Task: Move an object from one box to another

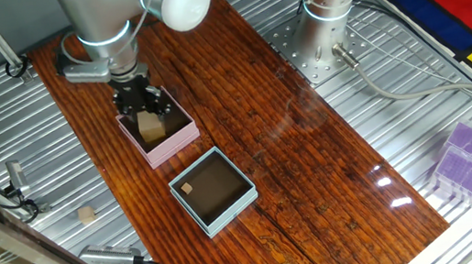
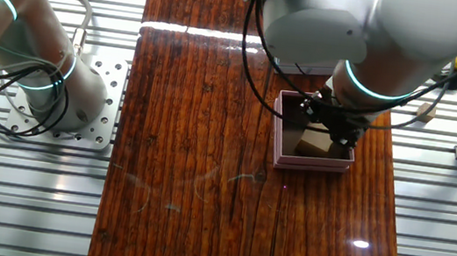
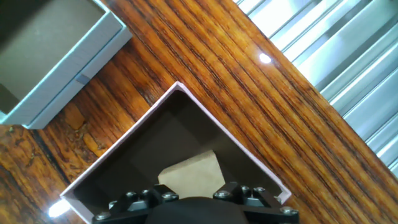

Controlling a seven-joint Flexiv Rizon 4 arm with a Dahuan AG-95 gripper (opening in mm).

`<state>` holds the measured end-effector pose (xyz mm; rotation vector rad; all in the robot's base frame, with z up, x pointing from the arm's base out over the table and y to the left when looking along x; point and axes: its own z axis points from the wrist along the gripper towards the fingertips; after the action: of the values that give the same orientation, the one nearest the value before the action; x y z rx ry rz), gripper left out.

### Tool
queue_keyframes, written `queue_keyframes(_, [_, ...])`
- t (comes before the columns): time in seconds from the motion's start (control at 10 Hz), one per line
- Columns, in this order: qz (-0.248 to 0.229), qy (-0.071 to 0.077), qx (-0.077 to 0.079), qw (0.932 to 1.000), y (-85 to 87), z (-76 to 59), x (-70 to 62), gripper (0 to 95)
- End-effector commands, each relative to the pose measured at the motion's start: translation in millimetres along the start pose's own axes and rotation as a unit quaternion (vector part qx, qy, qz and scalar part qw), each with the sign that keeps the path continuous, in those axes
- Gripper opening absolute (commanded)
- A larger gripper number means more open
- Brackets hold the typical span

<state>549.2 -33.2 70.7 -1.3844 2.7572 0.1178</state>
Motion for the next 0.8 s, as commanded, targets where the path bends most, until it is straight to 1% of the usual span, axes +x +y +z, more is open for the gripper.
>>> queue_keyframes(0.1, [-0.002, -0.002, 0.002, 1.0, -0.2, 6.8, 1.4, 76.0])
queue_keyframes(0.2, [-0.001, -0.003, 0.003, 1.0, 0.3, 8.6, 2.1, 76.0])
queue_keyframes(0.3, [0.001, -0.002, 0.004, 1.0, 0.7, 10.0, 2.4, 57.0])
queue_keyframes(0.4, [0.004, -0.002, 0.006, 1.0, 1.1, 11.1, 2.2, 57.0])
queue_keyframes(0.5, [0.021, -0.001, 0.011, 0.9997, 2.5, 13.9, 0.9, 0.0])
queue_keyframes(0.6, [0.026, 0.002, 0.014, 0.9995, 3.3, 14.6, -0.1, 0.0])
queue_keyframes(0.8, [0.055, 0.003, 0.015, 0.9983, 4.1, 8.5, -0.9, 0.0])
